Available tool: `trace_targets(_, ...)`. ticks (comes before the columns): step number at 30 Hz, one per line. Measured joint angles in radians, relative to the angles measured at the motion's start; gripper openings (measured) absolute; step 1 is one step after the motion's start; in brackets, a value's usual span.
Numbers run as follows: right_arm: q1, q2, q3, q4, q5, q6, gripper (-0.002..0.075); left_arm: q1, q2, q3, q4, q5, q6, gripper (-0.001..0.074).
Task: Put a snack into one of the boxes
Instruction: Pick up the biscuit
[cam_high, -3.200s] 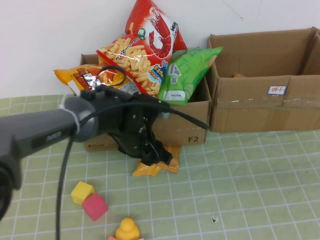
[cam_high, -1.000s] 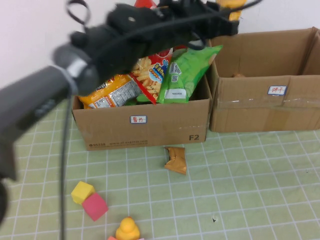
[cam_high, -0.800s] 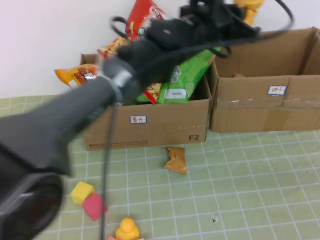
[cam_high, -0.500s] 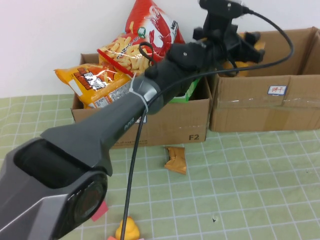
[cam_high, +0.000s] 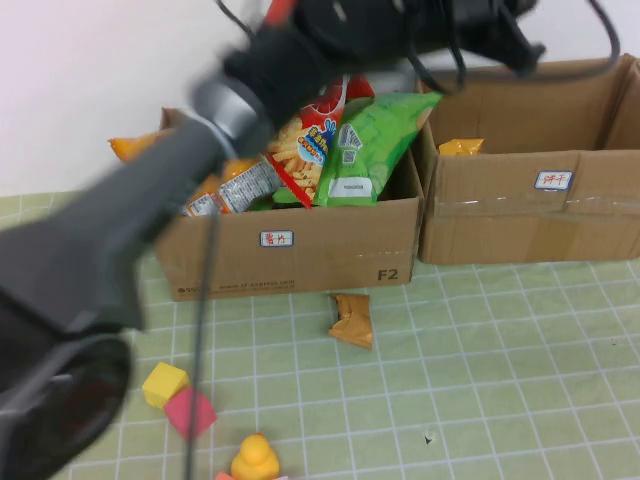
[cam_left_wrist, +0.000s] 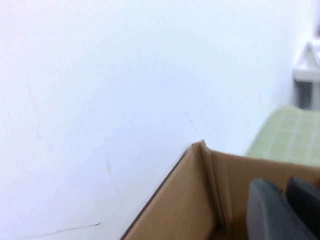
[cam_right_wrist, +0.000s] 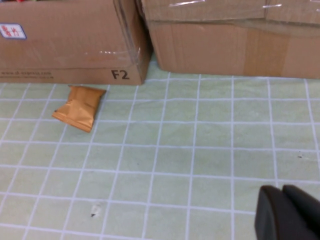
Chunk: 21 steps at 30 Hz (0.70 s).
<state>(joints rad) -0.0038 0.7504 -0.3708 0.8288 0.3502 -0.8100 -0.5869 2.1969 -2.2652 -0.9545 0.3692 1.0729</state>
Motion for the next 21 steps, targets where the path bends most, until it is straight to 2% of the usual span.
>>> trace_targets(3,0.000,0.000,0.000,0.021,0.002,0.000,-0.0002,0.021,-0.088,-0.006,0.233,0.141,-0.173,0.0018)
trace_targets(8,0.000,0.000,0.000,0.039,0.008,0.000,-0.0002,0.046,-0.206,-0.009,0.710,0.450,-0.509,0.0004)
trace_targets(11,0.000,0.000,0.000,0.039,0.019,0.000,-0.0002,0.051,-0.241,-0.009,0.902,0.650,-0.678,0.0001)
trace_targets(15,0.000,0.000,0.000,0.041,0.028,0.000,-0.0002,0.055,-0.258,-0.006,1.009,0.849,-0.790,0.0000)
trace_targets(21,0.000,0.000,0.000,0.041,0.029,-0.008,-0.0002,0.045,-0.295,0.148,0.904,0.881,-0.796,0.0000)
